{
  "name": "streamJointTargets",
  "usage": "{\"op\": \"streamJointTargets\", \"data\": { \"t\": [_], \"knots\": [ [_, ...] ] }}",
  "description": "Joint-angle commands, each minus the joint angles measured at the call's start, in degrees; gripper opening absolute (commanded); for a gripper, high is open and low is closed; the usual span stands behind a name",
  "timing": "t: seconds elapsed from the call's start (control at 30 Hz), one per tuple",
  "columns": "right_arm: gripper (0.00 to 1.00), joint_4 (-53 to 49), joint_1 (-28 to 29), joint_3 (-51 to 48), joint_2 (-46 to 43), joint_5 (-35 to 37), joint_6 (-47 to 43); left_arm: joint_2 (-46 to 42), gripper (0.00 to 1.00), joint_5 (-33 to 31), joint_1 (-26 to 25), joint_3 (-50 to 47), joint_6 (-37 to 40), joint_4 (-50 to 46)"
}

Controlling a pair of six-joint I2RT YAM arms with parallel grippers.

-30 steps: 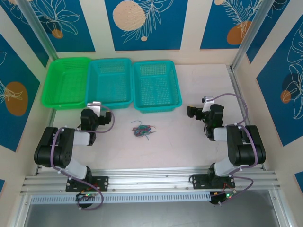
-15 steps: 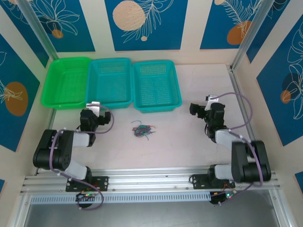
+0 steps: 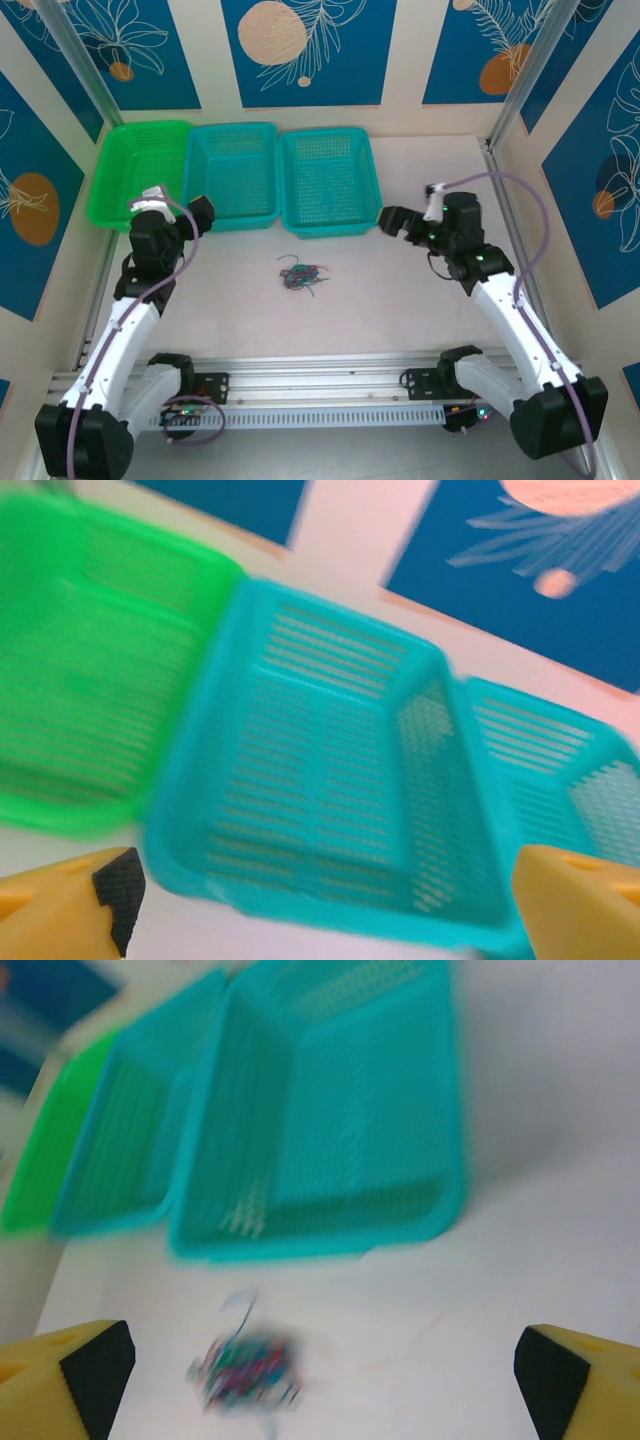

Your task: Untangle the cables

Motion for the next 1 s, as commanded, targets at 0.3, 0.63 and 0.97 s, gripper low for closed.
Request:
{"op": "streamJointTargets", "data": {
  "t": [0.3,0.63,0.97],
  "knots": [
    [0.99,-2.8,27.8,5.6,18.2,3.3,-4.4,14.4,0.79,10.2,-22.0,-0.7,-20.9,-8.1],
    [0.99,13.9,29.2,-4.9,21.1,5.5,0.4,32.1,0.58,9.8,-24.5,-2.3,-26.9,10.2],
    [0.99,31.5,33.3,-4.4,38.6,19.6,0.8,34.9,0.57,6.5,-24.7,-3.7,-28.4,12.3]
  ]
}}
